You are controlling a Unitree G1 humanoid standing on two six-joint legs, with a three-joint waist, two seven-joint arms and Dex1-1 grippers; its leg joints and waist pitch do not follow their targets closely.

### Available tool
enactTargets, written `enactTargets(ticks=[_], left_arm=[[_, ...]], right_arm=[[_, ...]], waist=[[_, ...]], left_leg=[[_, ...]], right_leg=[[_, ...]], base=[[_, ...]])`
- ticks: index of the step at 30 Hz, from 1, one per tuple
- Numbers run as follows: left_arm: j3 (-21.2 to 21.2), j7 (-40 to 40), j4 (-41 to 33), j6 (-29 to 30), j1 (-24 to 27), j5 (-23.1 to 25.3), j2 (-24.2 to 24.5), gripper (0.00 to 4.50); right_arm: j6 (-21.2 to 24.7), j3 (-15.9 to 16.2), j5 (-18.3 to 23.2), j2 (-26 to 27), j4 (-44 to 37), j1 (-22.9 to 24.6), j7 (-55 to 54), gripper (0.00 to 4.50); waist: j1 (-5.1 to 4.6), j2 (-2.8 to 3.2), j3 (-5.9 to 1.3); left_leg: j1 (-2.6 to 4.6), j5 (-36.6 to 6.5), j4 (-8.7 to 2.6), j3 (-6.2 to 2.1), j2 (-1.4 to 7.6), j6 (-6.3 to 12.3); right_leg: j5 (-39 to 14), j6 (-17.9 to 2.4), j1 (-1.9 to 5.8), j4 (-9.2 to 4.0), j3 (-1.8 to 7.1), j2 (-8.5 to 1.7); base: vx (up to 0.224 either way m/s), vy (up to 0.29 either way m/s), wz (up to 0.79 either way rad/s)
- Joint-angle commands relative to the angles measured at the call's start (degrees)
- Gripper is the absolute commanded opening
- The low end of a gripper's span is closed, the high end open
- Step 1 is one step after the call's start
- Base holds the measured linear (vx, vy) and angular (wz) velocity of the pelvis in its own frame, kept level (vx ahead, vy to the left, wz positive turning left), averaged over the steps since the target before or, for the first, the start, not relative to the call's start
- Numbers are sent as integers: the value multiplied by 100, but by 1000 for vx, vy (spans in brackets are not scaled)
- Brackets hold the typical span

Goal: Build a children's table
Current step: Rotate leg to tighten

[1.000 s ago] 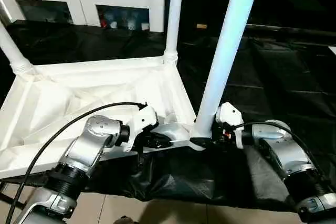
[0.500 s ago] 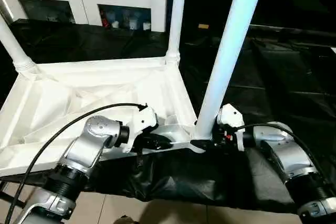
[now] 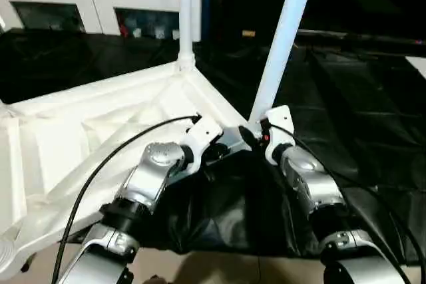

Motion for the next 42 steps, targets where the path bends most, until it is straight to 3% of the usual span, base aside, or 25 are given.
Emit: enactTargets(ticks=[1,2,6,11,16,19,28,35,42], left_arm=[[-282,-53,-131,-300,-160,-229,-425,0],[-274,-100,-173,-309,-135,-247,-384,0],[-232,-399,-283,-502,-20,-299,-193,0],[-208,-735,-418,-556,88,-414,4,0],[-190,-1275,-621,-631,207,-595,298,0],[-202,-1704,-754,-599,278,-713,554,0],[-316,-2673,-1138,-508,513,-964,1118,0],[-348,-3096,-1289,-380,610,-1069,1461,0],[-390,-3224,-1330,-332,639,-1085,1567,0]], right_arm=[[-26,464,163,584,78,-121,595,328],[-5,455,188,548,35,-105,680,351],[-192,550,18,251,1,-90,881,374],[-362,636,6,-96,-142,-2,1384,374],[-369,790,255,-669,-687,310,2615,374],[-111,907,508,-1097,-1172,590,3523,374],[-123,1197,522,-1720,-1688,895,4532,374],[32,1377,604,-1937,-2028,1050,4956,317],[146,1437,656,-1939,-2202,1122,5046,274]], waist=[[14,-32,-395],[13,-33,-395],[11,-21,-385],[11,-30,-373],[39,-16,-389],[82,-10,-376],[145,-10,-362],[143,-15,-369],[146,-15,-368]], left_leg=[[53,-1060,-391,-48,206,171],[42,-1032,-391,-48,203,193],[46,-1087,-401,-54,214,205],[46,-1195,-403,-53,216,198],[39,-1019,-391,-48,234,343],[44,-1046,-390,-44,246,393],[60,-1198,-413,-53,252,292],[58,-1106,-406,-50,248,303],[66,-1119,-407,-53,250,273]], right_leg=[[-1399,-1023,242,-470,290,-472],[-1367,-1034,254,-463,289,-472],[-1430,-1061,257,-470,281,-472],[-1731,-994,252,-502,286,-483],[-1330,-1104,265,-458,286,-462],[-1290,-1132,275,-453,289,-459],[-1635,-1077,252,-477,289,-464],[-1435,-1166,256,-448,289,-455],[-1521,-1129,254,-453,290,-460]], base=[[0,0,0],[0,0,0],[0,0,0],[0,0,0],[0,0,0],[0,0,0],[0,0,0],[0,0,0],[0,0,0]])
